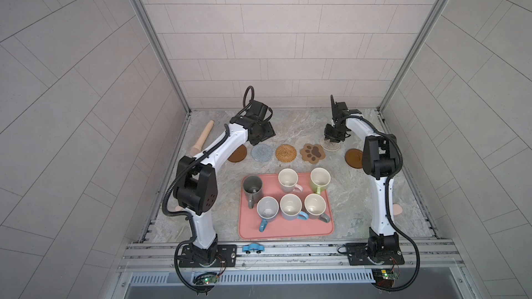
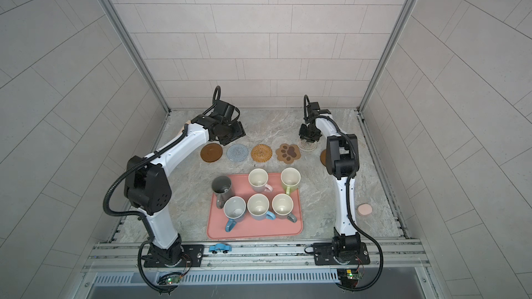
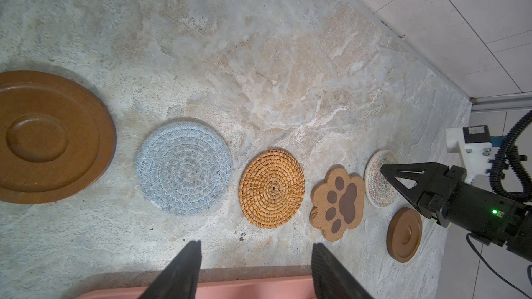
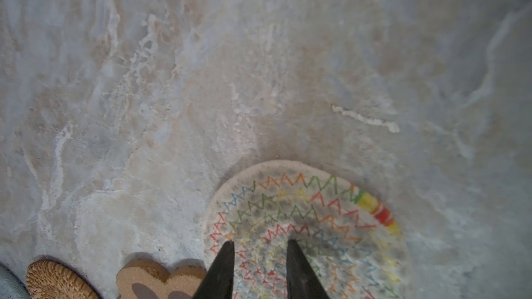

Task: Place cups on coasters
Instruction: Move the coaster to the middle-right of the table.

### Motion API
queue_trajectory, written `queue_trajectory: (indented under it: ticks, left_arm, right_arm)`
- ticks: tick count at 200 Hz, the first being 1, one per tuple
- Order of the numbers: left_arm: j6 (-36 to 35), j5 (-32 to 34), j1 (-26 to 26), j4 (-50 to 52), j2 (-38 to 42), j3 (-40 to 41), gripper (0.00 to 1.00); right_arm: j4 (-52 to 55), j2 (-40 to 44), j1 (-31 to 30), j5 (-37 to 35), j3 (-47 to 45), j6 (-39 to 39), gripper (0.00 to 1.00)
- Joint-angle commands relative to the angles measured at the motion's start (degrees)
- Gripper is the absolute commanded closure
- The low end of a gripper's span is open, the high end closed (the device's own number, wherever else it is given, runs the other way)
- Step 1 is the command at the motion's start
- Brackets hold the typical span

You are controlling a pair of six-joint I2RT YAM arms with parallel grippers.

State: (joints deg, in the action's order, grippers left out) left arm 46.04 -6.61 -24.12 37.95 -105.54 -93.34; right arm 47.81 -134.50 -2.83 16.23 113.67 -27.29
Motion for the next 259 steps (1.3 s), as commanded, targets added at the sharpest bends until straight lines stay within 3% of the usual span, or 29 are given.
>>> queue_trajectory:
  ticks: [1,98,259]
  left_arm:
    - [-0.41,0.65,0.4,0.49,1.21,0.36,0.32]
    - [-0.34,0.31,0.74,0.49,1.08,0.7,0.32]
    - [0.72,0.11,0.74,-0.34,1.02,0.84,0.32]
  right_arm:
    - [2.7,0.68,0.15,-2.81,-3.25,1.3,0.67]
    - [2.64,5.82,1.43,-4.3,-12.76,3.9,0.67]
    - [3.78,7.66,1.32,-1.99,-14.49,5.67,0.67]
